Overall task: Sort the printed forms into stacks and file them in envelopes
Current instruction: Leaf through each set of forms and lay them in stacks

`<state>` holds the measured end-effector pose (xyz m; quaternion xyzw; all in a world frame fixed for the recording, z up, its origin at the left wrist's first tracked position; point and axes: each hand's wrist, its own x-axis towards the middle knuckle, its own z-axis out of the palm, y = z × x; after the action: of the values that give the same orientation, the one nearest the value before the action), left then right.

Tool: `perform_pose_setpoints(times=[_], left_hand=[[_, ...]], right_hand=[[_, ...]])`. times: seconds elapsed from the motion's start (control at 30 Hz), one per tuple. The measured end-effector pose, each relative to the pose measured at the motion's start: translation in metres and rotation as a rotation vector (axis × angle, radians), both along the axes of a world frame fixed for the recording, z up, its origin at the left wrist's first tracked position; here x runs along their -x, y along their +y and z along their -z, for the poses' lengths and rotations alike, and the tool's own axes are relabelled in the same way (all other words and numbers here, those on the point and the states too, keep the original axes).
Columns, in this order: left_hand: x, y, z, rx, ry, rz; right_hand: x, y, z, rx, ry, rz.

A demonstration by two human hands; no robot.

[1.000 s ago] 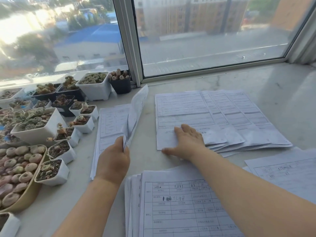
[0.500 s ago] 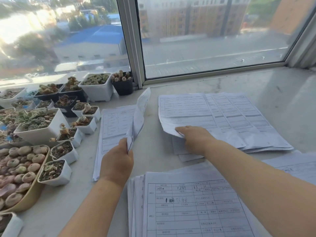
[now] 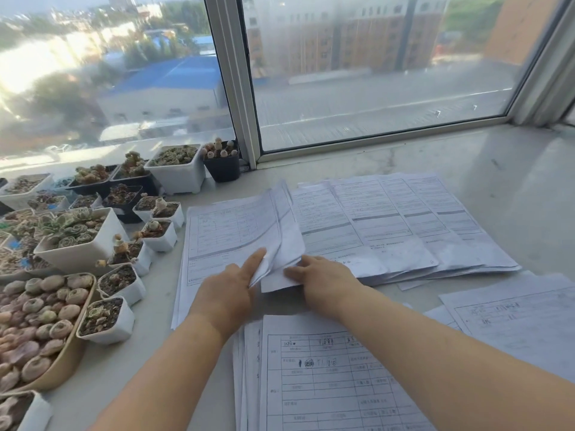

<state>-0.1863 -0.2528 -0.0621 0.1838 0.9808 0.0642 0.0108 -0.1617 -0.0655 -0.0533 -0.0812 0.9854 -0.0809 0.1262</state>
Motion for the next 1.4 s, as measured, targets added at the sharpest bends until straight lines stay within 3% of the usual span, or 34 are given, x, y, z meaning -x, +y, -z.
perform_pose_setpoints(times=[0.13, 0.27, 0.43, 0.6, 0.73, 0.83, 1.0, 1.17, 1.4], left_hand=[[-0.002, 0.009, -0.004, 0.141, -0.080, 0.058], [0.002, 0.010, -0.012, 0.138, -0.208, 0.025], [0.002, 0.015, -0.015, 0.232, -0.245, 0.014], [0.000, 0.012, -0.040, -0.036, -0.424, -0.065], [-0.047, 0.018, -0.064, -0.364, -0.099, -0.024], [-0.140, 0.031, -0.063, -0.457, 0.054, 0.172], [-0.289, 0.048, -0.025, -0.494, -0.102, 0.304], [-0.337, 0.054, -0.009, -0.517, -0.131, 0.238], [-0.337, 0.046, -0.010, -0.464, -0.281, 0.304]], right_hand=[[-0.005, -0.006, 0.007, 0.064, 0.008, -0.007], [-0.019, 0.014, -0.011, 0.353, -0.025, 0.073], [-0.060, 0.061, -0.043, 0.420, 0.225, 0.246], [-0.164, 0.088, -0.061, 0.587, 0.319, 0.369], [-0.257, 0.096, -0.051, 0.685, 0.189, 0.490], [-0.310, 0.099, -0.034, 0.639, 0.094, 0.591], [-0.349, 0.088, -0.010, 0.604, 0.007, 0.687], [-0.358, 0.073, -0.010, 0.628, -0.057, 0.669], [-0.374, 0.069, -0.010, 1.327, -0.332, 0.764]])
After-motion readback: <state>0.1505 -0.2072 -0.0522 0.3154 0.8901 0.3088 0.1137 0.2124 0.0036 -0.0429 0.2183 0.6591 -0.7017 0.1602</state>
